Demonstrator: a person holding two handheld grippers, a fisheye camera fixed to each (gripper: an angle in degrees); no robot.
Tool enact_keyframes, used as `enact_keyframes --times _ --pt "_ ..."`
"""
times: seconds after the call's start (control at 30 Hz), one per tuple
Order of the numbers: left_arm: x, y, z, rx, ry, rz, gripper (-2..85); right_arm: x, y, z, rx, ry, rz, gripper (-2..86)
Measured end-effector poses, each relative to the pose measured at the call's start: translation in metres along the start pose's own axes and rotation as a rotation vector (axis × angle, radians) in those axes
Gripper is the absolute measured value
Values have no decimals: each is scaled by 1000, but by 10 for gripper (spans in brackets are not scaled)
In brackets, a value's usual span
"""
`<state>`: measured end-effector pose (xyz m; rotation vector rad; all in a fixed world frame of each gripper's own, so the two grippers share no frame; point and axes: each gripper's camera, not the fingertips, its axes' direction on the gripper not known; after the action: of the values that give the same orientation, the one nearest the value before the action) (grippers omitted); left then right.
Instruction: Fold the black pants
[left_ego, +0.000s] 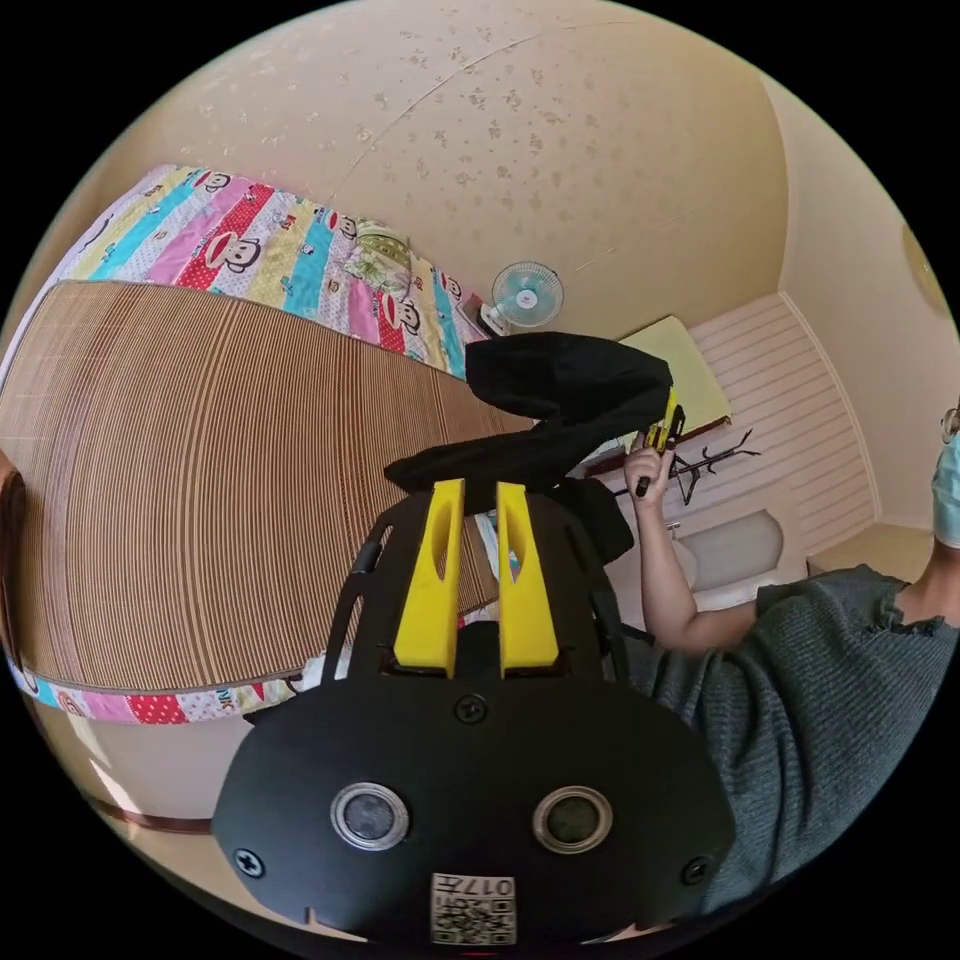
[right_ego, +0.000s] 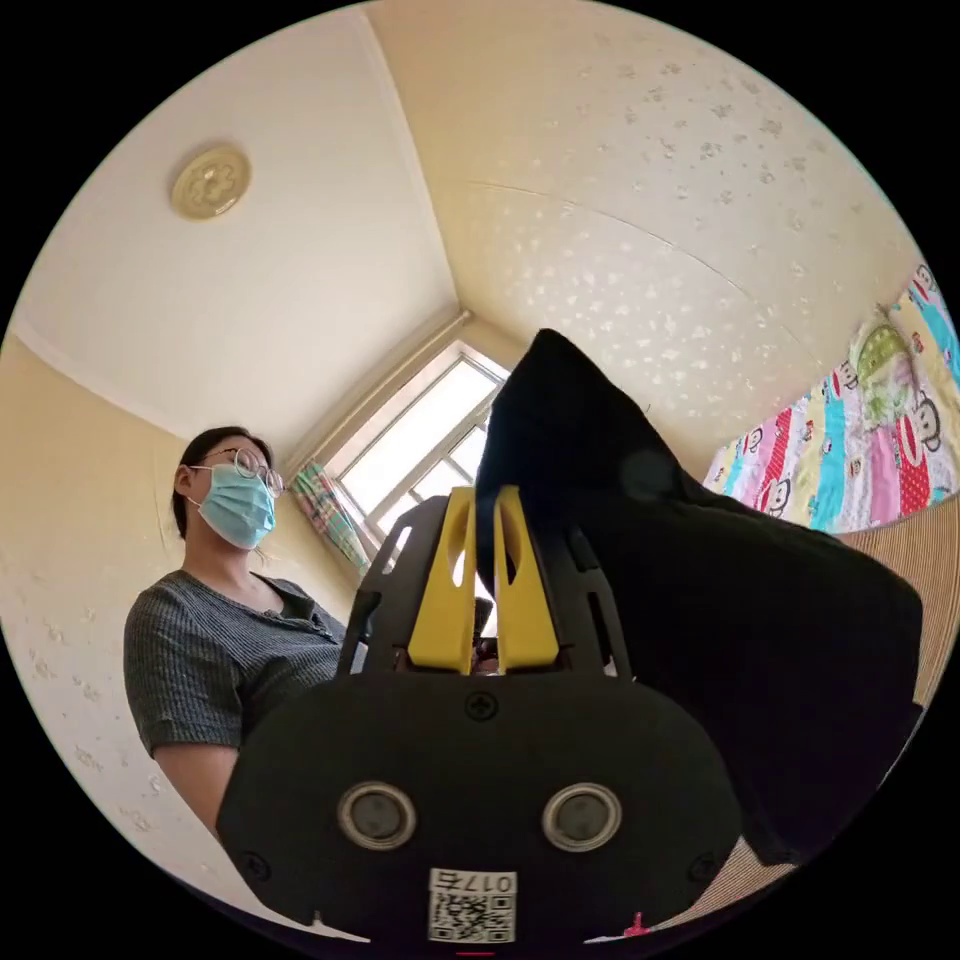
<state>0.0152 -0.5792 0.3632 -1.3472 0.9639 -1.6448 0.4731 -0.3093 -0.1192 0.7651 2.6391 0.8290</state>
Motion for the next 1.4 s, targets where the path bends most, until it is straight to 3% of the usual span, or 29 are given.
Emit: enact_keyframes --times 0.17,0.33,0.4,0.53,0.6,0.77,0.9,1.07,1.13,1.27,1.4 --pt "26 -3 -17 58 101 -3 175 -113 11 89 -145 -264 -236 23" --pt "25 3 -23 44 38 -29 222 -202 50 149 -206 -354 -409 16" --pt "47 27 -64 182 62 105 215 -227 62 158 -196 -381 -452 14" --pt "106 67 -129 287 -48 377 196 -258 79 159 -124 -499 -524 11" --pt "155 92 -166 352 22 546 134 -265 82 159 -101 -514 -533 11" --pt "241 124 -220 488 200 752 36 -290 91 158 -42 -386 -564 9" --pt "285 136 -268 662 198 744 25 -328 97 154 -110 -158 -649 8" --pt "329 149 -301 799 132 734 25 -367 126 180 -245 469 -689 16" --pt "349 158 -300 801 98 747 27 -369 152 196 -221 614 -731 21" --pt "373 182 -297 833 179 752 29 -363 184 205 -116 446 -748 27" --pt "410 170 -308 857 224 807 31 -359 165 227 -35 430 -738 29"
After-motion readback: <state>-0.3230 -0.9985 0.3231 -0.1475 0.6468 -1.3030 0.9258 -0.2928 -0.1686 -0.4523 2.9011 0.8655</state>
